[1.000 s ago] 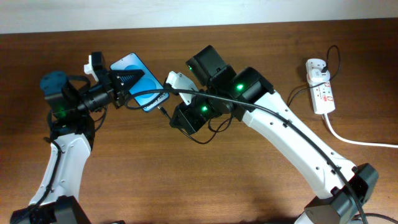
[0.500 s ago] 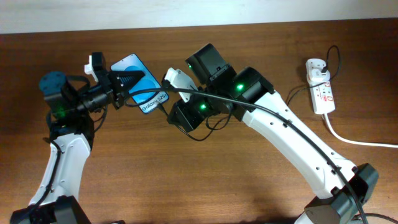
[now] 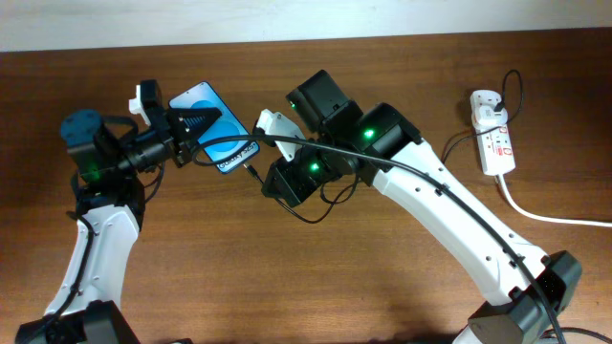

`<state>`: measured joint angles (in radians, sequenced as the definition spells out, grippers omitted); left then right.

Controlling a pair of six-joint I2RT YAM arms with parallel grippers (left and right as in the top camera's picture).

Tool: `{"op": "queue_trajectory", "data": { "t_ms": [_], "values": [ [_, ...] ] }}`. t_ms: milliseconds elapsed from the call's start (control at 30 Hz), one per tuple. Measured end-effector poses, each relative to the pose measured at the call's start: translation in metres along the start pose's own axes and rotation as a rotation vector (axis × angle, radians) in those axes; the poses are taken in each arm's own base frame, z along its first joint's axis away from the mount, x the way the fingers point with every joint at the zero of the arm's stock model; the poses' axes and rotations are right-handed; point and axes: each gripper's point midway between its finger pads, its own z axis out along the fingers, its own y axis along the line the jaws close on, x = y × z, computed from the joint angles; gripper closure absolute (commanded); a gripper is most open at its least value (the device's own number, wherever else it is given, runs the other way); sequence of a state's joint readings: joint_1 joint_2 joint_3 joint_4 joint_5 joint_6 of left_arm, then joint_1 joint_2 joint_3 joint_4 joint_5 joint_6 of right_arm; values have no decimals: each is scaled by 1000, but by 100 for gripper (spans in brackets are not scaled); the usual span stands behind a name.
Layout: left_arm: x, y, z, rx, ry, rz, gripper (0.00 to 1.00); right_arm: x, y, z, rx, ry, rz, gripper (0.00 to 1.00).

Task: Plug charger to phone and switch on socket
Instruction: 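Push the USB-C plug up into the phone's port with the right gripper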

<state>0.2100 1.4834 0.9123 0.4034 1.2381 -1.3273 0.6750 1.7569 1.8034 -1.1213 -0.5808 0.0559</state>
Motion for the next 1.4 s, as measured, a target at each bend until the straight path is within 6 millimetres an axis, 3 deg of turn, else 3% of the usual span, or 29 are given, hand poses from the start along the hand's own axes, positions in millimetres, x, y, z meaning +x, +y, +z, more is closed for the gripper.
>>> {"op": "queue_trajectory", "data": {
  "t_ms": [1400],
  "values": [
    [-3, 1, 0, -4, -18, -25, 100, -7, 0, 0, -2, -28, -18, 96]
  ]
}}
